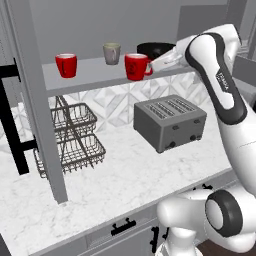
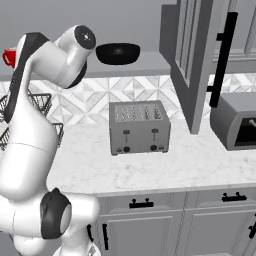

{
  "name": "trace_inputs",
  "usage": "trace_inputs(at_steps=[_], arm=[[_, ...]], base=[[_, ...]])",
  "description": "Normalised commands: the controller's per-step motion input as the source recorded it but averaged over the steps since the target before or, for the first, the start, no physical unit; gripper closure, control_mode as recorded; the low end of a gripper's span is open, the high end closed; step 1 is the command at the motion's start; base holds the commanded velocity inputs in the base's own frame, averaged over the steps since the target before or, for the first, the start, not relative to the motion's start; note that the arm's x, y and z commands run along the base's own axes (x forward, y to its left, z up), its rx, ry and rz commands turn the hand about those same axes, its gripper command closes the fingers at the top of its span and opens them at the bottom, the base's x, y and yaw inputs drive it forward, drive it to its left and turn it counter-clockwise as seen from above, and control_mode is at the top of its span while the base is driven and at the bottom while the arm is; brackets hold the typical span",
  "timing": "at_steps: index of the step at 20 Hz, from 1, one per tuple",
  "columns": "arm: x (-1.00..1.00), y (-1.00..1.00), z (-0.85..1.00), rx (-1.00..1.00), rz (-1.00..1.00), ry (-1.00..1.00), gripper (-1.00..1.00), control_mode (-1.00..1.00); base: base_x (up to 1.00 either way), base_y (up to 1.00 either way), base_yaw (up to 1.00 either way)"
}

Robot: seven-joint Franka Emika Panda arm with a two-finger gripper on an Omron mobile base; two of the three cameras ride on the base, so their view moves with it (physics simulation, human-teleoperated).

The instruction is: Gather all objects into one cabinet and sort the glasses and bowls to opposite sides.

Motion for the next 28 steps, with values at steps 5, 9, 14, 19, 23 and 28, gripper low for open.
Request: trace_inputs(at_steps=[5, 9, 14, 19, 23, 28], arm=[[0.14, 0.34, 0.00, 0.00, -0.02, 0.00, 1.00, -1.00], [0.26, 0.58, -0.02, 0.00, 0.00, 0.00, 1.00, -1.00], [0.37, 0.49, -0.10, 0.00, 0.00, 0.00, 1.00, -1.00], [0.47, 0.31, -0.10, 0.00, 0.00, -0.02, 1.00, -1.00], [0.52, 0.01, -0.10, 0.00, 0.00, -0.10, 1.00, -1.00], [0.23, 0.00, -0.02, 0.00, 0.00, -0.09, 1.00, -1.00]], base=[[0.00, 0.00, 0.00], [0.00, 0.00, 0.00], [0.00, 0.00, 0.00], [0.00, 0.00, 0.00], [0.00, 0.00, 0.00], [0.00, 0.00, 0.00]])
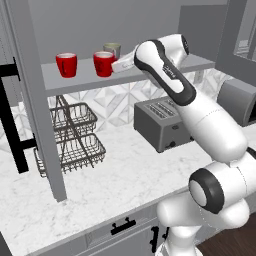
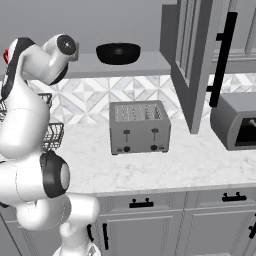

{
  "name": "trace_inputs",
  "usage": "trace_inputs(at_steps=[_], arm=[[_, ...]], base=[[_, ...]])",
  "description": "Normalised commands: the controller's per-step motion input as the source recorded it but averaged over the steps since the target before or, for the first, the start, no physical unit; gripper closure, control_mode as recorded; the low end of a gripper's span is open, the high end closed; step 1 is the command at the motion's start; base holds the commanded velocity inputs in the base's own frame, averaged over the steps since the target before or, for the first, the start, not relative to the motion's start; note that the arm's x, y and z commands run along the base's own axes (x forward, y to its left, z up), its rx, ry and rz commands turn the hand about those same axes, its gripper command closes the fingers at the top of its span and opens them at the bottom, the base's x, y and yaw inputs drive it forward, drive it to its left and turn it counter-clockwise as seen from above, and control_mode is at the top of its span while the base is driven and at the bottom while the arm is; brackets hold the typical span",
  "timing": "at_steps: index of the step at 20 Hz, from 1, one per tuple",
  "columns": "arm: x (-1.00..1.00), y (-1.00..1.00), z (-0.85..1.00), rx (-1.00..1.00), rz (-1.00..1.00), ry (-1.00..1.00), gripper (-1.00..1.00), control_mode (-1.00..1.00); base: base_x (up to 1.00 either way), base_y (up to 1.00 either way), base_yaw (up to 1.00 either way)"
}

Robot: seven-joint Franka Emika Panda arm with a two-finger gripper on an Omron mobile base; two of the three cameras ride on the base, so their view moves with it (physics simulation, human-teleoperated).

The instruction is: Gather all objects into one cabinet and sort the glasses and bowls to opposite sides.

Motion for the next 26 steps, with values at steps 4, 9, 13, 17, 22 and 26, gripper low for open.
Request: trace_inputs(at_steps=[4, 9, 13, 17, 22, 26], arm=[[0.00, 0.00, 0.00, 0.00, 0.00, 0.00, 1.00, -1.00], [0.10, 0.10, 0.00, 0.00, 0.00, 0.14, 1.00, -1.00], [0.33, 0.13, 0.00, 0.00, -0.01, 0.11, 1.00, -1.00], [0.44, 0.08, 0.00, 0.00, -0.01, 0.00, 1.00, -1.00], [0.13, 0.00, -0.03, 0.00, 0.00, -0.09, 1.00, -1.00], [0.02, 0.00, -0.01, 0.00, 0.00, -0.05, 1.00, -1.00]], base=[[0.00, 0.00, 0.00], [0.00, 0.00, 0.00], [0.00, 0.00, 0.00], [0.00, 0.00, 0.00], [0.00, 0.00, 0.00], [0.00, 0.00, 0.00]])
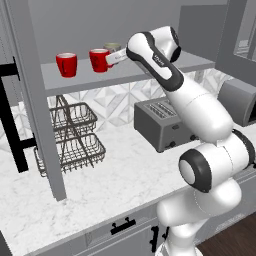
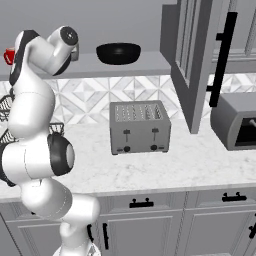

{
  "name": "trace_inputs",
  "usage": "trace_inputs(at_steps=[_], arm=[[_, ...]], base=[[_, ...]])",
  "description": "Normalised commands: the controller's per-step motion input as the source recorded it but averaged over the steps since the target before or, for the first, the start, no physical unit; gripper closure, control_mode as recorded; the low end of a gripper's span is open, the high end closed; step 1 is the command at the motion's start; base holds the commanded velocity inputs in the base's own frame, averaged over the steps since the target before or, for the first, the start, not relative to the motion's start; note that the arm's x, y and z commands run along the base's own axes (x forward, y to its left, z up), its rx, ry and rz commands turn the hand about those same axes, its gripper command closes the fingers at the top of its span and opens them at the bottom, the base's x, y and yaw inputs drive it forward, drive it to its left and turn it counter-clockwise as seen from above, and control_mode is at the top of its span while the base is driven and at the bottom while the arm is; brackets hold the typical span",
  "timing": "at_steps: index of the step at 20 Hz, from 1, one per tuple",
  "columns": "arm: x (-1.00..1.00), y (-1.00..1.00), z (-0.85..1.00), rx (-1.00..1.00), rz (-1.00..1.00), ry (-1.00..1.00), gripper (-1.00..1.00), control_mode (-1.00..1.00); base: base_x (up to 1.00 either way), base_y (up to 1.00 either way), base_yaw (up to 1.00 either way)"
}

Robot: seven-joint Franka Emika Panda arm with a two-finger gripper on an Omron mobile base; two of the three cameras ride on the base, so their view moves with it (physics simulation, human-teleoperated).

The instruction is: Gather all objects into one cabinet and sort the glasses and bowls to opposite sides.

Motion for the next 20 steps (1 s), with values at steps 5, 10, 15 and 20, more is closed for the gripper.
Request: trace_inputs(at_steps=[5, 10, 15, 20], arm=[[0.10, 0.03, 0.00, 0.00, -0.01, -0.01, 1.00, -1.00], [0.51, 0.17, 0.00, 0.00, -0.05, 0.00, 1.00, -1.00], [0.22, 0.05, -0.02, 0.00, 0.00, 0.00, 1.00, -1.00], [0.01, 0.00, -0.06, 0.00, 0.00, 0.00, -1.00, -1.00]], base=[[0.00, 0.00, 0.00], [0.00, 0.00, 0.00], [0.00, 0.00, 0.00], [0.00, 0.00, 0.00]])
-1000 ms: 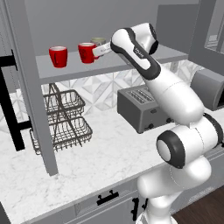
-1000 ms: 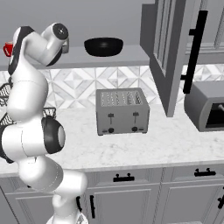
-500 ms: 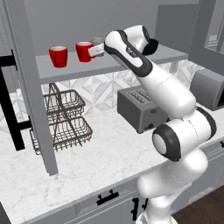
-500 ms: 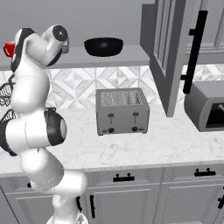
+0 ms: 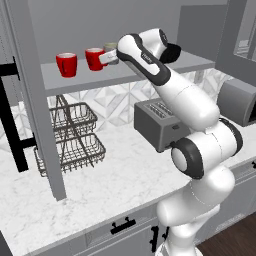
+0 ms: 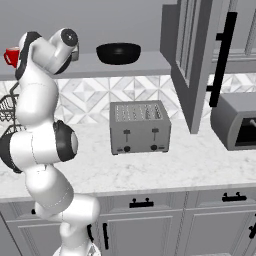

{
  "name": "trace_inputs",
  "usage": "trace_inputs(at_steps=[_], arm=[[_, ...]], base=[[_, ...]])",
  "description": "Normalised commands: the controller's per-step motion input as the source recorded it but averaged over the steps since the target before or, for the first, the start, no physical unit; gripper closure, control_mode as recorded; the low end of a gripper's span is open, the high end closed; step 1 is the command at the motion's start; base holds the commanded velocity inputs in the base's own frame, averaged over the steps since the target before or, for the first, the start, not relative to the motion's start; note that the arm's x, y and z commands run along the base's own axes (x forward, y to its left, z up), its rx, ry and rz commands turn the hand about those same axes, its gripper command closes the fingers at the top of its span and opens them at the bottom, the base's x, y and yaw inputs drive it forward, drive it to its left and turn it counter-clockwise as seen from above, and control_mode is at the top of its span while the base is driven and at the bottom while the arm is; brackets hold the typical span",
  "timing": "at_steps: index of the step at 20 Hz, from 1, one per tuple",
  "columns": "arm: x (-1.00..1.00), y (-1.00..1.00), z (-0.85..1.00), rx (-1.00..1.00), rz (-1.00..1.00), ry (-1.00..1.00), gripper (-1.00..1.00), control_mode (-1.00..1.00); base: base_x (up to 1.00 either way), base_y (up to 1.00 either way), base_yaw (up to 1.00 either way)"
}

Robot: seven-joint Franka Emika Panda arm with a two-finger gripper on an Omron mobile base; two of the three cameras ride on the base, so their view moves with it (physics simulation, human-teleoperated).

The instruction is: Gather all objects into one cabinet and sort the glasses and bowls to opposite sides.

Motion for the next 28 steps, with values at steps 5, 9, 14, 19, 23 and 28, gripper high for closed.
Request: trace_inputs(at_steps=[5, 9, 14, 19, 23, 28], arm=[[0.00, 0.00, -0.02, 0.00, 0.00, 0.00, -1.00, -1.00], [0.00, 0.00, 0.00, 0.00, 0.00, 0.00, -1.00, -1.00], [-0.19, -0.14, 0.01, 0.04, 0.00, -0.01, -1.00, -1.00], [-0.66, -0.58, 0.03, 0.10, 0.00, 0.00, -1.00, -1.00], [-0.89, -0.86, 0.00, 0.07, 0.00, 0.00, -1.00, -1.00], [-1.00, -1.00, 0.00, 0.12, 0.00, 0.00, -1.00, -1.00]], base=[[0.00, 0.00, 0.00], [0.00, 0.00, 0.00], [0.00, 0.00, 0.00], [0.00, 0.00, 0.00], [0.00, 0.00, 0.00], [0.00, 0.00, 0.00]])
